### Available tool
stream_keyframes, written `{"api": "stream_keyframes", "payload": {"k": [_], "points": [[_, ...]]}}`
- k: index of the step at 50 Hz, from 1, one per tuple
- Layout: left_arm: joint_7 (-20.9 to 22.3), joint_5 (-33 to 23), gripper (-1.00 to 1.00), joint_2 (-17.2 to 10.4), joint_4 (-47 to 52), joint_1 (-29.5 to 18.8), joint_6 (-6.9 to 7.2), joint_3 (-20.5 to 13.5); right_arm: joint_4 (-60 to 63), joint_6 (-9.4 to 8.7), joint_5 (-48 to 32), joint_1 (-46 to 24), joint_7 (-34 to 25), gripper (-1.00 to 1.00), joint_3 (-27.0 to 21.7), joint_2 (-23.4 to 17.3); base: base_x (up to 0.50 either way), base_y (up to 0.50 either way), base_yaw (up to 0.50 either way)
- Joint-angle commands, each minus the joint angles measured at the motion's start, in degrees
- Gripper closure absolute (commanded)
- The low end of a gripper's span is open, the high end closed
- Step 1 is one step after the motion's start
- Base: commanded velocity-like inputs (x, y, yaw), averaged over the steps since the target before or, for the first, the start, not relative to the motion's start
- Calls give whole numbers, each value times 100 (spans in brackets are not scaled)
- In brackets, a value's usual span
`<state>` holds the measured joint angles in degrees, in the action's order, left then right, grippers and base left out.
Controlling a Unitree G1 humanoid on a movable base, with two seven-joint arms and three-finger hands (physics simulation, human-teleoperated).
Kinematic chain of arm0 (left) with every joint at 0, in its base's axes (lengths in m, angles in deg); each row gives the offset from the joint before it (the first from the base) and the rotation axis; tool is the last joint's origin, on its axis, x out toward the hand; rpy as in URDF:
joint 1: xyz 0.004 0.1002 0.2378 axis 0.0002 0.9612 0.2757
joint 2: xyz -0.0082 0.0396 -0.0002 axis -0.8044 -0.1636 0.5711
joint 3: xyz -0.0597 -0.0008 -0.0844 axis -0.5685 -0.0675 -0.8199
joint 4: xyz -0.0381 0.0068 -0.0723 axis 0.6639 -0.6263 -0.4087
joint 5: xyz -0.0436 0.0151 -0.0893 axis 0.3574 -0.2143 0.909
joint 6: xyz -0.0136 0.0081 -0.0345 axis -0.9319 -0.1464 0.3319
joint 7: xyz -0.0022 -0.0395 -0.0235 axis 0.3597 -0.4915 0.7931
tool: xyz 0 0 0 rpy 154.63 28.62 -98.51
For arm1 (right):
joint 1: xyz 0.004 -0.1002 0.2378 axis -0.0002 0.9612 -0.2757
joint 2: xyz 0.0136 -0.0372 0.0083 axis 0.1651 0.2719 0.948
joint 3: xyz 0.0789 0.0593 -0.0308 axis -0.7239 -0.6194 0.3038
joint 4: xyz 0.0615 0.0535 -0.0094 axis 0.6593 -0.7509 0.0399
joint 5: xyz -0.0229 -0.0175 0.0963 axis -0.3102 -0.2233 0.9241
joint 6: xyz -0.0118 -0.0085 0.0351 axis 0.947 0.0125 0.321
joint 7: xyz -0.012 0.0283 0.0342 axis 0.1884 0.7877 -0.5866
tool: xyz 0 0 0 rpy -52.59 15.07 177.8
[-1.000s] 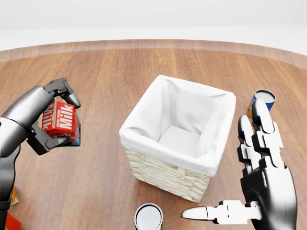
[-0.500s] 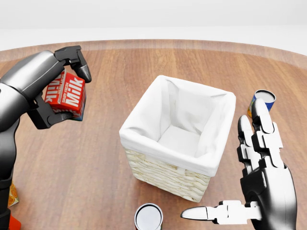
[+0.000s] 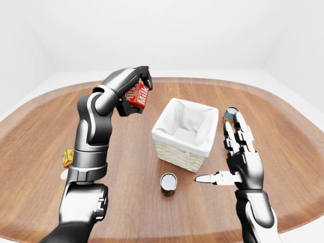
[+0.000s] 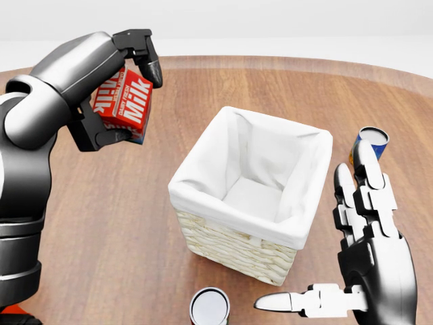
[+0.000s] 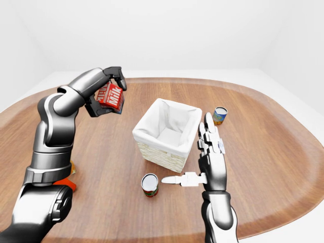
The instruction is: Pick the milk and place it in the basket.
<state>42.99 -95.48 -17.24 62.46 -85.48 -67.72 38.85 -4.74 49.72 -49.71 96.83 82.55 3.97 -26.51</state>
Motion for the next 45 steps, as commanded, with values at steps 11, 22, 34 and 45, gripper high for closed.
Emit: {"api": "stream_keyframes", "payload": {"k": [11,22,34,45], "points": [[-124,-39,100,551,-107,-842,0,247,-59,42,19,-3,-16,-100,-6,-2,0,0,0],[-224,-136,100,915,-340,-979,0,437,-11,25,19,31,-19,-100,28,-8,0,0,0],[-450,-100,100,1333,-704,-1132,0,583,-29,43,28,27,-24,-100,18,-7,0,0,0],[-569,0,100,1670,-862,-1276,0,699,13,17,28,46,-29,-100,38,-9,0,0,0]]}}
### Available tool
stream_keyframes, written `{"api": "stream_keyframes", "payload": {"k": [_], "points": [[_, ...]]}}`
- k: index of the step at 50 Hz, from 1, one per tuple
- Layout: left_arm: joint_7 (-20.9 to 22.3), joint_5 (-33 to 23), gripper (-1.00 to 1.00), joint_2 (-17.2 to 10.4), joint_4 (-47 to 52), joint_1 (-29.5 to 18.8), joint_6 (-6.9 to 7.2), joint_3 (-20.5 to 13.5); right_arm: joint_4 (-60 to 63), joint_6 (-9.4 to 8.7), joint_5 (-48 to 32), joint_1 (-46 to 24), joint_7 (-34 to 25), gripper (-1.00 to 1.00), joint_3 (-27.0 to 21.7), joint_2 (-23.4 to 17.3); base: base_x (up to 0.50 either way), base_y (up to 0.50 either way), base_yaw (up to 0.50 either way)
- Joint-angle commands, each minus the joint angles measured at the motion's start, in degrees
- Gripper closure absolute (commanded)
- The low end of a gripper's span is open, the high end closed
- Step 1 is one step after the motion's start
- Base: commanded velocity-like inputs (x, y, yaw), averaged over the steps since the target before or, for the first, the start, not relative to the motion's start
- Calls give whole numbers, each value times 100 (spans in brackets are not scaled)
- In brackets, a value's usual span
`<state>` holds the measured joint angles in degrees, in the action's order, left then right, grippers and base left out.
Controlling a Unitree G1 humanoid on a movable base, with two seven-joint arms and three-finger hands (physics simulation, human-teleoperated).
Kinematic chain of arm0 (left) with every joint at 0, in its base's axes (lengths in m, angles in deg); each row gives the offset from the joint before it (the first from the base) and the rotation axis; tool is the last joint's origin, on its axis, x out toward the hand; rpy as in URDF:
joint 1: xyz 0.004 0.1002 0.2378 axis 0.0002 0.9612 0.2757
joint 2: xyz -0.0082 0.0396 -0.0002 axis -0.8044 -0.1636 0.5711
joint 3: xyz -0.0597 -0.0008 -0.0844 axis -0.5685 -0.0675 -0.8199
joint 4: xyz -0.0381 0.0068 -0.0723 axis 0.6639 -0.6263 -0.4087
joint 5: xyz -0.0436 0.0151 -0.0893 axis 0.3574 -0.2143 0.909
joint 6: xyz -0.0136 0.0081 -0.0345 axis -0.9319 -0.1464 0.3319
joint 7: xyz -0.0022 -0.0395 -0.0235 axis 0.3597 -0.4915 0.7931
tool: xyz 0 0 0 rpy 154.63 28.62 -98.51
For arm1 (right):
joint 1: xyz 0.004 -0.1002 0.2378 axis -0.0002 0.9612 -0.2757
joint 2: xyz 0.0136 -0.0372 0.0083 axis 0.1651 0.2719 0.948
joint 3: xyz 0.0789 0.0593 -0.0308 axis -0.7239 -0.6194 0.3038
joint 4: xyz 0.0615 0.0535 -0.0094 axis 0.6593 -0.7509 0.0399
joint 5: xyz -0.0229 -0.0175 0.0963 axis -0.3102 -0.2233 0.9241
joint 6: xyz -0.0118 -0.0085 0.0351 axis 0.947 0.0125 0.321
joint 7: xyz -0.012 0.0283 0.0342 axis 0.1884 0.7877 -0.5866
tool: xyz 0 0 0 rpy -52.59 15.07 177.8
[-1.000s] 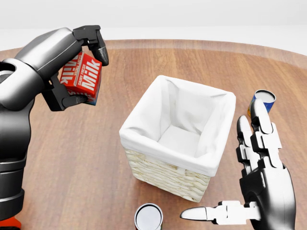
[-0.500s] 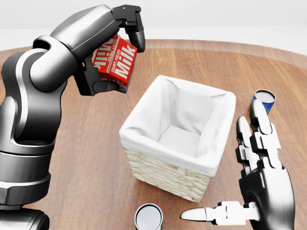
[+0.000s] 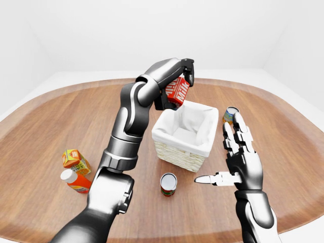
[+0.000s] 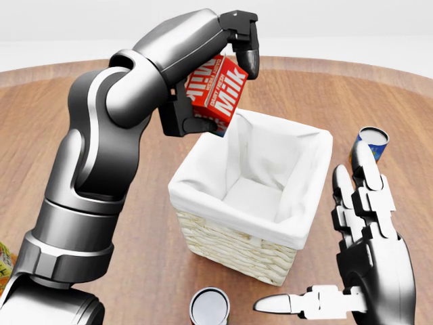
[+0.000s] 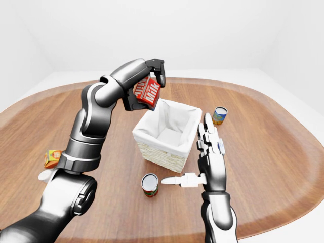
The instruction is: Pick the milk and place it in the basket.
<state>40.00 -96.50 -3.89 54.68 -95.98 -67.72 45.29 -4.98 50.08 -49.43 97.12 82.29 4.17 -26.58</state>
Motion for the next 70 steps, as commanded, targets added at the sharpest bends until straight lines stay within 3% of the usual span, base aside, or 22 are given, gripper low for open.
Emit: {"api": "stream_keyframes", "payload": {"k": [1,12,27,52,58,64,70], "points": [[-279,123,100,373,-91,-258,0,61,26,-5,-2,17,-1,-100,17,-2,0,0,0],[-528,403,100,601,-362,-344,0,86,22,4,1,23,-5,-100,26,-5,0,0,0],[-1001,918,100,582,-993,-497,0,41,23,9,-1,23,7,-100,39,-8,0,0,0],[-2269,2111,100,434,-4143,-1788,0,-209,44,20,10,51,-5,-100,48,-15,0,0,0],[-2440,2178,100,475,-4661,-2021,-244,-204,54,2,15,50,-6,-100,50,-13,0,0,0],[-2462,2107,100,598,-4712,-2104,-211,-144,68,10,16,66,-10,-100,53,-12,0,0,0],[-2505,2034,100,706,-4811,-2075,-313,-117,60,9,31,62,-19,-100,41,-14,0,0,0]]}}
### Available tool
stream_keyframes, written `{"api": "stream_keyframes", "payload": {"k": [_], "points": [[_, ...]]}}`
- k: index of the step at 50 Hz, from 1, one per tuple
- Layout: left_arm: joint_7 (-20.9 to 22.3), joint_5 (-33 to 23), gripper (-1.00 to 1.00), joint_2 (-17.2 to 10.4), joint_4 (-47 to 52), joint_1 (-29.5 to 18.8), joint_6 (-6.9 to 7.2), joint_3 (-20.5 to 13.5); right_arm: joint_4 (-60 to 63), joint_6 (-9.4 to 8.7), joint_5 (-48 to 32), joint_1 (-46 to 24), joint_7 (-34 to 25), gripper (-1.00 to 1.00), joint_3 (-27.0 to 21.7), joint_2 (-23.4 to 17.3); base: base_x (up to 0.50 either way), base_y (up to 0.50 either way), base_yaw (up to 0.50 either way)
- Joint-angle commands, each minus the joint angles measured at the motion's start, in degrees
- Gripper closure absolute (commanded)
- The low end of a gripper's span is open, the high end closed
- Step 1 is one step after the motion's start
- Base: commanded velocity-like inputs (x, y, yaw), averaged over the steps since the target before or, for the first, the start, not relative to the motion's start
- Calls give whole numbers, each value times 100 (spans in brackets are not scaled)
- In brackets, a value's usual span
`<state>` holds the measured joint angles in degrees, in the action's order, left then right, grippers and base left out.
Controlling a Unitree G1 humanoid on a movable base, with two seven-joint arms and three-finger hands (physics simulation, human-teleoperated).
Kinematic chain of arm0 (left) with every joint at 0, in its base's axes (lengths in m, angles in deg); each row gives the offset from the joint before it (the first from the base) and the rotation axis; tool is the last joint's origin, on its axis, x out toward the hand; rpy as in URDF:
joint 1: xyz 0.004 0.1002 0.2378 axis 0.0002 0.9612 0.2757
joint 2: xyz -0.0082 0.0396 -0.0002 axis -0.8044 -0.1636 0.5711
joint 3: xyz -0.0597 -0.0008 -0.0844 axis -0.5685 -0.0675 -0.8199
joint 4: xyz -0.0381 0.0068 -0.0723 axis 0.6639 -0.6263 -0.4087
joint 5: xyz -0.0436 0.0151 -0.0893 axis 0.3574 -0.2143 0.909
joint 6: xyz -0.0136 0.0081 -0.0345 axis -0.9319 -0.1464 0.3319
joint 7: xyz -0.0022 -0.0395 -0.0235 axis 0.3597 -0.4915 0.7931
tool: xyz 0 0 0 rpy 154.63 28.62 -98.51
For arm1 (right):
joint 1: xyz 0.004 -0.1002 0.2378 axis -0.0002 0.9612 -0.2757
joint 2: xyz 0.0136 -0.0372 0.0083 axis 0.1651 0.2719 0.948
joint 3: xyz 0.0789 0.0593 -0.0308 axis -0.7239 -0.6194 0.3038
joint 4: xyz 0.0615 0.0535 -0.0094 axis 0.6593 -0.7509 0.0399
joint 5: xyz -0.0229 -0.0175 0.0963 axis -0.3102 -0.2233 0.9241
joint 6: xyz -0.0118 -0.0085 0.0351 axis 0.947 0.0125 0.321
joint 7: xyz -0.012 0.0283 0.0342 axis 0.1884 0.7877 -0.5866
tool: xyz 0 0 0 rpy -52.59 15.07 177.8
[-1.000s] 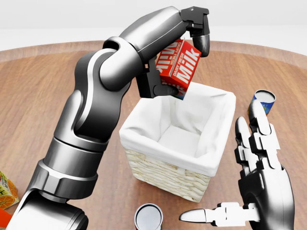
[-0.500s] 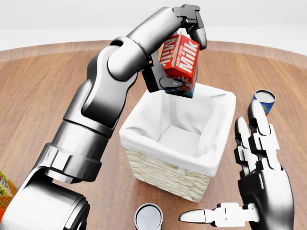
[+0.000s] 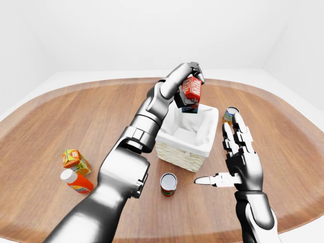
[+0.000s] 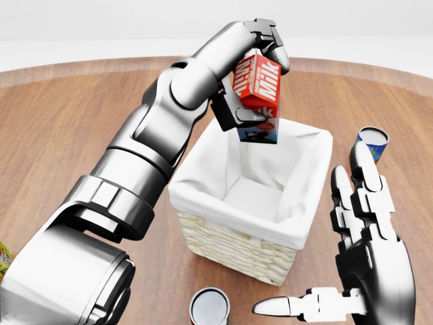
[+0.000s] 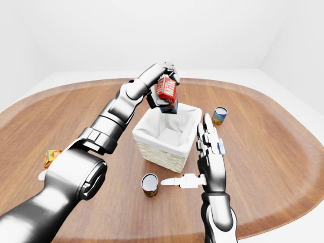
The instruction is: Pick the milk and place it in the basket.
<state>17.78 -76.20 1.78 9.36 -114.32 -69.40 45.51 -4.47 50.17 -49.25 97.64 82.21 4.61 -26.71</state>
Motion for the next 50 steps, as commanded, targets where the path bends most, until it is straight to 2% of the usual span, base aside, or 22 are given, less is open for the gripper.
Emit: {"api": "stream_keyframes", "payload": {"k": [1,6,7,8,9,10,11,12,17,25,38,50], "points": [[-292,4,100,145,-319,-257,-156,-146,11,-4,12,13,-12,-100,2,0,0,0,0],[-337,-13,100,171,-535,-421,-214,-171,2,9,-4,15,-8,-100,19,-1,0,0,0],[-345,-15,100,162,-525,-395,-275,-173,-19,11,-3,4,-7,-100,16,-2,0,0,0],[-117,87,100,205,-532,-384,-359,-205,-19,15,-7,5,-5,-100,17,-2,0,0,0],[-324,11,100,172,-544,-447,-242,-189,-24,23,-8,6,-5,-100,17,-3,0,0,0],[-280,33,100,106,-580,-561,-240,-223,-16,28,-1,18,-12,-100,19,-5,0,0,0],[-280,22,100,153,-482,-562,-141,-202,-10,35,-4,23,-11,-100,19,-5,0,0,0],[-195,68,100,211,-510,-550,-130,-208,-10,30,-3,19,-10,-100,20,-4,0,0,0],[-307,68,100,289,-653,-616,-194,-199,-21,35,-22,21,-4,-100,42,-3,0,0,0],[-466,97,100,244,-846,-714,-303,-259,-7,18,-14,21,-8,-100,44,-11,0,0,0],[-739,-39,100,319,-1009,-534,-563,-219,-2,32,-16,40,-14,-100,58,-12,0,0,0],[-804,-81,100,277,-1195,-457,-618,-278,10,19,12,37,-20,-100,36,-13,0,0,0]]}}
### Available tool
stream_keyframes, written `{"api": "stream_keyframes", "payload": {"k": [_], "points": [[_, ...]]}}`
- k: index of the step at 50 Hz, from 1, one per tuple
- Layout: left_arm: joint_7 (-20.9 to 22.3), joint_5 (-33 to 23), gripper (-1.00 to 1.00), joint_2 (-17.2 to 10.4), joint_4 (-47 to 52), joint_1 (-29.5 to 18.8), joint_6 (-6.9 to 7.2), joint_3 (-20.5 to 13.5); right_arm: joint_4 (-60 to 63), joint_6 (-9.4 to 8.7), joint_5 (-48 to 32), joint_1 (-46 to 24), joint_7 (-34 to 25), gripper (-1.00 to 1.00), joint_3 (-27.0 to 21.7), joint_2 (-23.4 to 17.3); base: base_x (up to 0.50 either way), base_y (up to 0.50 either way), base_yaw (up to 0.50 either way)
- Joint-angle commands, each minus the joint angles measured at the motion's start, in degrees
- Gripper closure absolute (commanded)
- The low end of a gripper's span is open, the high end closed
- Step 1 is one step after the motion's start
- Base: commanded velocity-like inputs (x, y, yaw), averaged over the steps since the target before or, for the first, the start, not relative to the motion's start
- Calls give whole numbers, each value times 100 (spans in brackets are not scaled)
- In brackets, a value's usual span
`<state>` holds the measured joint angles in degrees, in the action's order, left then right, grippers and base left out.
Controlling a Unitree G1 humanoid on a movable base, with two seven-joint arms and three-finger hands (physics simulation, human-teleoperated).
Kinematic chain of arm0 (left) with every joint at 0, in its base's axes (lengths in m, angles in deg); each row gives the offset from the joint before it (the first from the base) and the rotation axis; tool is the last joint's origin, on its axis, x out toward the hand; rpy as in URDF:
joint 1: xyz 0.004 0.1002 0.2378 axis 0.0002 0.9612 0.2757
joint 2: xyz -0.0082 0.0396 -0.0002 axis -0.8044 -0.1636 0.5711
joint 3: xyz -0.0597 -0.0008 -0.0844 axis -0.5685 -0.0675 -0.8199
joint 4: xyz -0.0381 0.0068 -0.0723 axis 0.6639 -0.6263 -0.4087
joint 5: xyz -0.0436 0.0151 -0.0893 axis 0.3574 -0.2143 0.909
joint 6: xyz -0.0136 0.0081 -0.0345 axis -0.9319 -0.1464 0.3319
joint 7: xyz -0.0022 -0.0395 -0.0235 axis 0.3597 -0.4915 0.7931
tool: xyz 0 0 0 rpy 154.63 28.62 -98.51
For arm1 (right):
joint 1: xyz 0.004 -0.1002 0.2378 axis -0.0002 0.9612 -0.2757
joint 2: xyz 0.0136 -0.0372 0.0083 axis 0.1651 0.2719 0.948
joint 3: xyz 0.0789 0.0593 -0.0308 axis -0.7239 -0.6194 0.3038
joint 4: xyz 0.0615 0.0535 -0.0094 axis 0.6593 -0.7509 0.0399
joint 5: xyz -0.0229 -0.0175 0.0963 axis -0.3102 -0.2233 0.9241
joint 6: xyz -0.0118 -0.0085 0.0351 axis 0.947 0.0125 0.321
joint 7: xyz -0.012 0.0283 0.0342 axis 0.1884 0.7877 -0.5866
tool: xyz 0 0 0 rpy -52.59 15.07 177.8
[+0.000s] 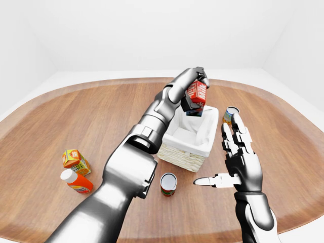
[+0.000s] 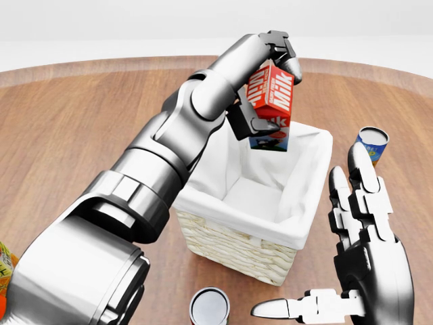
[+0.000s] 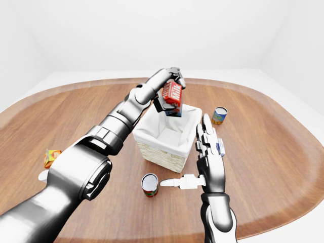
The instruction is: Pick the milk and place it in the basket.
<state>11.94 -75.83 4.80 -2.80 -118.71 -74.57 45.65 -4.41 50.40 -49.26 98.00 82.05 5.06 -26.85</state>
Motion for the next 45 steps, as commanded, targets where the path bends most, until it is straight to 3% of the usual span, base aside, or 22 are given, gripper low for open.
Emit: {"api": "stream_keyframes", "payload": {"k": [1,25,45], "points": [[-241,-140,100,-17,20,2,-116,-281,-4,8,2,3,-1,-100,-3,2,0,0,0],[-337,-258,100,127,-59,180,-311,-269,-27,10,6,-12,8,-100,1,0,0,0,0],[-485,-379,100,71,-246,384,-316,-364,-38,27,8,-1,-2,-100,7,-2,0,0,0]]}}
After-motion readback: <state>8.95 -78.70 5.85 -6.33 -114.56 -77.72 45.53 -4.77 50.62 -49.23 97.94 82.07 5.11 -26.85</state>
